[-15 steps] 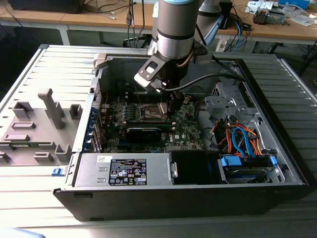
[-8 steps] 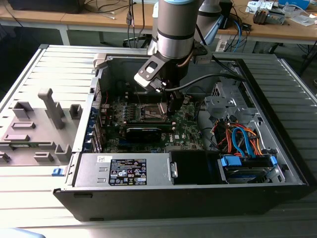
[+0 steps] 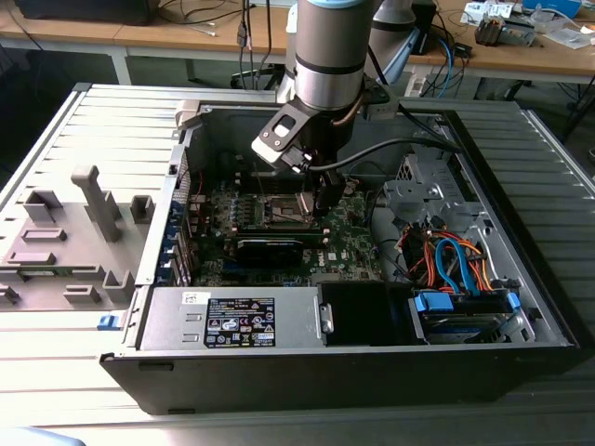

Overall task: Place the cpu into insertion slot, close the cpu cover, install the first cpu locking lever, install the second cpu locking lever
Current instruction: 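Place the cpu into insertion slot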

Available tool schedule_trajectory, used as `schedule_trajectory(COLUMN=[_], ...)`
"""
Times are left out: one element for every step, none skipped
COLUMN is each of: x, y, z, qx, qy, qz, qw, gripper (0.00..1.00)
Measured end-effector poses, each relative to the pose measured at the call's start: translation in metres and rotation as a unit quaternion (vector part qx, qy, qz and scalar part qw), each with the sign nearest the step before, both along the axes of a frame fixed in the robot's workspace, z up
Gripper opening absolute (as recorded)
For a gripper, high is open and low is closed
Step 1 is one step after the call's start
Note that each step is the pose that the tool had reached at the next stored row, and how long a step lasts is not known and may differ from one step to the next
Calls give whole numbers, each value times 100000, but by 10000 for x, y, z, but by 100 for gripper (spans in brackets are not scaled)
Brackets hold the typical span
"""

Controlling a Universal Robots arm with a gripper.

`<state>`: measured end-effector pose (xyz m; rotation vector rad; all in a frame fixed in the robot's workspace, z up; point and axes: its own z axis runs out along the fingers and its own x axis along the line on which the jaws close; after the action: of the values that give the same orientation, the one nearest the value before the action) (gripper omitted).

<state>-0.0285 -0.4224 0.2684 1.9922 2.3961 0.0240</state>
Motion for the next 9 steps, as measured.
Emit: schedule_trajectory(x=[0,0,0,0,0,0,0,0,0], y=[0,0,0,0,0,0,0,0,0], z=[0,0,0,0,0,-1,-1,-1,-1], qx=[-3,-3,-5,-2,-3,-3,-1,-2,-3], qy=[0,-2,-1,-1,-1,0,1,-1,0], qz=[-16,-39,-68,-83,-285,-462,-473,-484,-513], qw=[100000,100000,100000,100000,100000,99999,99999,99999,99999], gripper=[55,55,55,55,55,55,55,55,55])
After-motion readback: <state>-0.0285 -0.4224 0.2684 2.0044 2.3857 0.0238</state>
